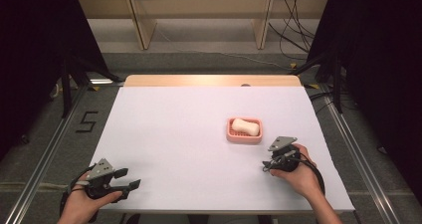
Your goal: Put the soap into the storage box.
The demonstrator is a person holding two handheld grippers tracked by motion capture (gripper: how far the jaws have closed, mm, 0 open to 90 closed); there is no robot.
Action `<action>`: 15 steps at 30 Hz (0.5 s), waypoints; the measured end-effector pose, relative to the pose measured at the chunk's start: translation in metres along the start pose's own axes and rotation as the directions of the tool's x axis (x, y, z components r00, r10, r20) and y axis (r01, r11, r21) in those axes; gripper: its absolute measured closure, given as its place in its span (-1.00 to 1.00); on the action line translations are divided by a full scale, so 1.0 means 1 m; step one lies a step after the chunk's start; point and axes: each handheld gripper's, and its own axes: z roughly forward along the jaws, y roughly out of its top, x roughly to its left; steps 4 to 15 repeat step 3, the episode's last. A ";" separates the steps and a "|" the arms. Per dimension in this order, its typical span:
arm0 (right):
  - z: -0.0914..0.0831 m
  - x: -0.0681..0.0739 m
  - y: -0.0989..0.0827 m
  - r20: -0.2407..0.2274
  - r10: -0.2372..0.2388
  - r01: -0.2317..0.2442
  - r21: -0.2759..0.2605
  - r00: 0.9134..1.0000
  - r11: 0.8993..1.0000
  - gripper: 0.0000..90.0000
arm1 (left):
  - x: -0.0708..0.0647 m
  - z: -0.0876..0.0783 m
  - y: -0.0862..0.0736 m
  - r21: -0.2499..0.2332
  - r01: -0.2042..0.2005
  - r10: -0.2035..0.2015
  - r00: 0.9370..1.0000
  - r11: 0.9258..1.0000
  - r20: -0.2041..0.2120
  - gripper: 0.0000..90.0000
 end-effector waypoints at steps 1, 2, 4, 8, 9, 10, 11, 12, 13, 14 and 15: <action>-0.004 -0.001 0.002 0.004 0.006 -0.006 -0.025 1.000 1.000 -0.21 | 0.000 0.000 0.000 0.003 -0.001 0.001 1.000 1.000 0.003 -0.26; -0.006 -0.001 0.003 0.013 0.014 -0.013 -0.046 1.000 0.999 -0.21 | 0.001 0.000 0.000 0.014 -0.012 0.012 1.000 1.000 0.004 -0.26; -0.006 0.000 0.003 0.017 0.010 -0.009 -0.054 1.000 0.998 -0.21 | 0.001 0.000 0.000 0.010 -0.015 0.015 1.000 1.000 0.006 -0.26; -0.006 0.000 0.003 0.017 0.010 -0.009 -0.054 1.000 0.998 -0.21 | 0.001 0.000 0.000 0.010 -0.015 0.015 1.000 1.000 0.006 -0.26; -0.006 0.000 0.003 0.017 0.010 -0.009 -0.054 1.000 0.998 -0.21 | 0.001 0.000 0.000 0.010 -0.015 0.015 1.000 1.000 0.006 -0.26; -0.006 0.000 0.003 0.017 0.010 -0.009 -0.054 1.000 0.998 -0.21 | 0.001 0.000 0.000 0.010 -0.015 0.015 1.000 1.000 0.006 -0.26; -0.006 0.000 0.003 0.017 0.010 -0.009 -0.054 1.000 0.998 -0.21 | 0.001 0.000 0.000 0.010 -0.015 0.015 1.000 1.000 0.006 -0.26; -0.006 0.000 0.003 0.017 0.010 -0.009 -0.054 1.000 0.998 -0.21 | 0.001 0.000 0.000 0.010 -0.015 0.015 1.000 1.000 0.006 -0.26; -0.006 0.000 0.003 0.017 0.010 -0.009 -0.054 1.000 0.998 -0.21 | 0.001 0.000 0.000 0.010 -0.015 0.015 1.000 1.000 0.006 -0.26; -0.006 0.000 0.003 0.017 0.010 -0.009 -0.054 1.000 0.998 -0.21 | 0.001 0.000 0.000 0.010 -0.015 0.015 1.000 1.000 0.006 -0.26; -0.006 0.000 0.003 0.017 0.010 -0.009 -0.054 1.000 0.998 -0.21 | 0.001 0.000 0.000 0.010 -0.015 0.015 1.000 1.000 0.006 -0.26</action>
